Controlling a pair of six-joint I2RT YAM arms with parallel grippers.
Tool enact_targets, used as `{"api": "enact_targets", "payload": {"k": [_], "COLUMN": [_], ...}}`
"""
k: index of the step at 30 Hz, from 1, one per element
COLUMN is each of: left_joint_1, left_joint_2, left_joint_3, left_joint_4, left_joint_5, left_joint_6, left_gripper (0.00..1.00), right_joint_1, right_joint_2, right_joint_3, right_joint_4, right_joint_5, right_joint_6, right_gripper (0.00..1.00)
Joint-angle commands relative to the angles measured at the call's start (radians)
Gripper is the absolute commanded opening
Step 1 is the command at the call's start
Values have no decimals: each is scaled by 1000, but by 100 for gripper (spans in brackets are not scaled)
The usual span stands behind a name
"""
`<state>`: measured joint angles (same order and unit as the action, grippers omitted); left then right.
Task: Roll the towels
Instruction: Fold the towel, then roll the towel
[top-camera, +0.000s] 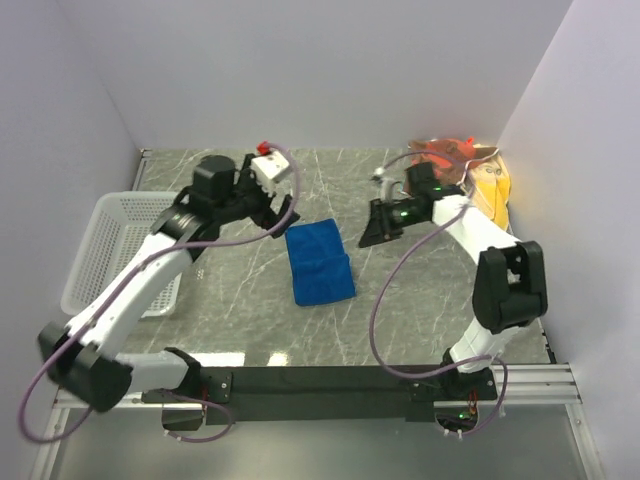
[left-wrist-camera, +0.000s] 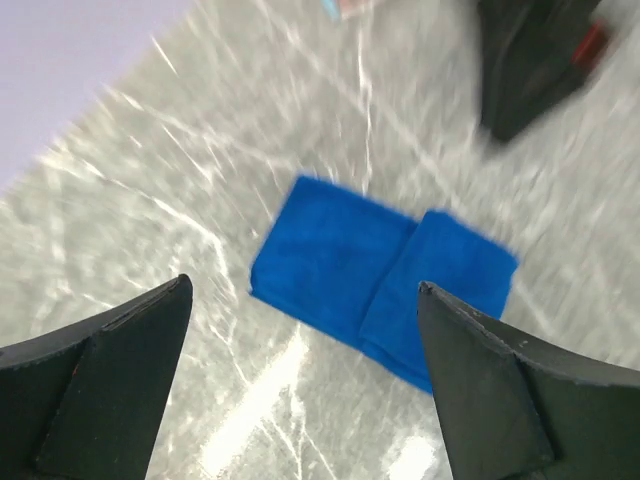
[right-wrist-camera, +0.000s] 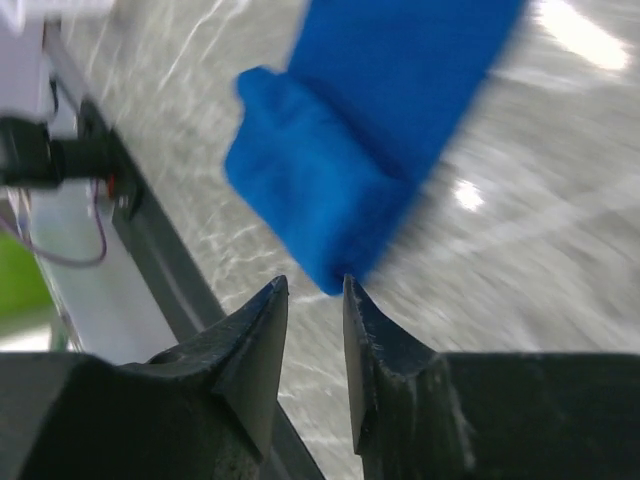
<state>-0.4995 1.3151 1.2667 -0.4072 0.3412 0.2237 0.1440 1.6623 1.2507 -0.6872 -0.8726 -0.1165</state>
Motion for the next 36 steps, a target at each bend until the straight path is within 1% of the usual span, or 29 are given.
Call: {"api": "enact_targets", "payload": {"k": [1, 3, 4, 6, 7, 8, 9, 10, 11, 13, 14, 15, 16, 17, 18, 20, 21, 23, 25, 26, 27, 29, 34, 36], "left_joint_1": [9, 13, 15, 22, 21, 21, 15, 7, -2, -49, -72, -130, -161, -224, -255, -319, -374, -437, -476, -513, -528, -554, -559, -560], "left_joint_2": [-77, -108, -115, -146, -158, -184, -194, -201, -203, -189, -172, -166, -159, -149, -146, -126, -116, -83, -62, -41, -30, 5, 87, 125], "left_joint_3": [-64, -66, -66, -101, -121, -175, -203, -232, -286, -346, -365, -383, -417, -432, -450, -496, -510, -543, -579, -589, -598, -610, -604, -604], "left_joint_4": [35, -4, -42, -59, -62, -56, -55, -44, -27, -25, -18, 19, 39, 59, 112, 169, 194, 257, 318, 336, 353, 384, 465, 491], "left_joint_5": [-4, 10, 37, 90, 148, 171, 182, 170, 121, 69, -15, -56, -85, -144, -169, -220, -261, -280, -321, -338, -338, -393, -467, -476], "left_joint_6": [-118, -109, -103, -63, -40, -9, 53, 68, 86, 170, 193, 221, 239, 255, 285, 316, 342, 368, 399, 405, 416, 425, 414, 424], "left_gripper": [100, 99, 100, 99, 98, 92, 91, 90, 87, 83, 82, 82, 82, 83, 83, 84, 84, 84, 84, 83, 84, 83, 81, 79], "right_joint_1": [127, 185, 203, 221, 233, 236, 239, 244, 244, 247, 250, 252, 255, 259, 261, 264, 264, 266, 266, 266, 267, 267, 267, 267], "right_joint_2": [45, 108, 131, 210, 240, 299, 332, 364, 420, 467, 496, 504, 508, 507, 501, 478, 464, 424, 410, 404, 404, 404, 415, 419], "right_joint_3": [29, 44, 50, 68, 75, 93, 105, 119, 147, 167, 168, 164, 155, 127, 112, 67, 49, 6, -11, -13, -13, -8, -10, -13], "right_joint_4": [66, 95, 106, 144, 158, 182, 190, 195, 205, 212, 219, 227, 232, 251, 259, 285, 297, 328, 339, 344, 344, 341, 337, 339], "right_joint_5": [27, 24, 15, 0, -12, -17, -19, -23, -34, -43, -40, -40, -39, -36, -35, -37, -34, -14, 7, 7, 3, -8, -26, -31], "right_joint_6": [20, 28, 43, 72, 84, 95, 115, 118, 153, 196, 208, 228, 238, 250, 274, 300, 325, 345, 379, 388, 394, 397, 408, 408], "right_gripper": [35, 32, 32, 31, 31, 31, 31, 30, 30, 30, 29, 29, 29, 30, 31, 33, 34, 36, 35, 35, 35, 34, 33, 29]}}
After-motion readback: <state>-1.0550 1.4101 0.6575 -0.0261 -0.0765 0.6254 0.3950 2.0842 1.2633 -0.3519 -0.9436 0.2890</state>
